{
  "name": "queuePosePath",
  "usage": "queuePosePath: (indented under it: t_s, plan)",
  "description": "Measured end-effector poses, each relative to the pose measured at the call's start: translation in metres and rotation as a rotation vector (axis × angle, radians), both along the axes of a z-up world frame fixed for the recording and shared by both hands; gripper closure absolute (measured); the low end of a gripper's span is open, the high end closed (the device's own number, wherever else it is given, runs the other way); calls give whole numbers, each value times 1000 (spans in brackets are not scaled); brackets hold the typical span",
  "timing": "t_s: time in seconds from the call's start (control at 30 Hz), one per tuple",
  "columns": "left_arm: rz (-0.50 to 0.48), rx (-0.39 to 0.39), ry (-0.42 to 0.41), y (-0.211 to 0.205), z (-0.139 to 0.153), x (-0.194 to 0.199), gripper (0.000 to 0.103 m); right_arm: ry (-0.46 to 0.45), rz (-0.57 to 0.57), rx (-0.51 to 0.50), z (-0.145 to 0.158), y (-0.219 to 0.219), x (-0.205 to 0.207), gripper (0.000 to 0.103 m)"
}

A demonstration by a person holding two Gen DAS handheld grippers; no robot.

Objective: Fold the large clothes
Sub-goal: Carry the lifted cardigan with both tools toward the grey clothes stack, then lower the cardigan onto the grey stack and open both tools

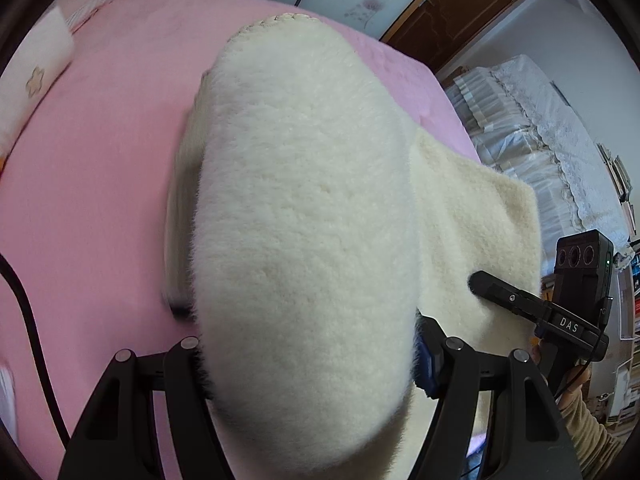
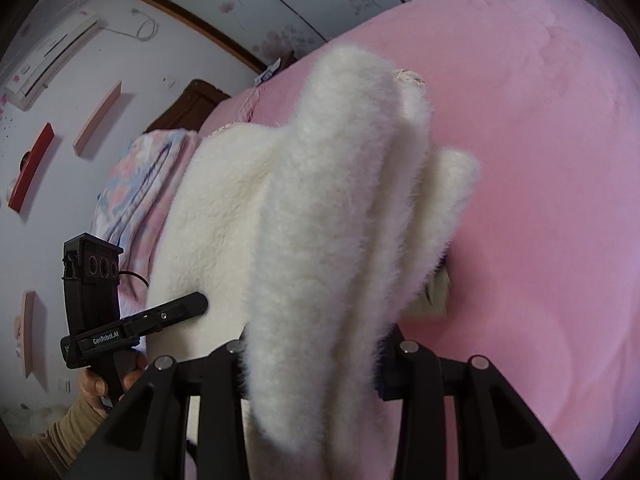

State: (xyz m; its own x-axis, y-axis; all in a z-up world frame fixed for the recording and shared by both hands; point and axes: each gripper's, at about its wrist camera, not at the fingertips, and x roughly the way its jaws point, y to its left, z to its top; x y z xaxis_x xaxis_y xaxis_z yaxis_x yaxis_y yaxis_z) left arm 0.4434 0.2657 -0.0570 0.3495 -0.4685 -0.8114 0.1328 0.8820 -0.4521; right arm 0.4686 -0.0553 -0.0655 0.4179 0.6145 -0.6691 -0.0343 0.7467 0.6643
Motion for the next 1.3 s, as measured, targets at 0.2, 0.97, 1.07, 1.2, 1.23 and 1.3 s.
queuePosePath:
  t_s: [0.2, 0.97, 1.07, 1.2, 1.23, 1.3]
  plan:
    - [3, -15, -35, 41, -27, 101, 34, -24, -22, 0, -28, 24, 93, 66]
    - [35, 54, -37, 49, -73, 126, 21, 32, -37, -216, -74, 27, 152, 42]
    - [28, 108, -106, 49, -40, 110, 22, -11, -59, -252, -48, 21, 143, 42]
    - [-4, 152, -238, 47, 11, 89, 30, -142, -113, -368, -8, 19, 119, 42]
    - [-8, 160, -253, 43, 19, 88, 34, -164, -114, -384, -2, 23, 116, 44]
    - [-24, 157, -261, 32, 31, 90, 53, -183, -96, -413, 7, 36, 112, 67]
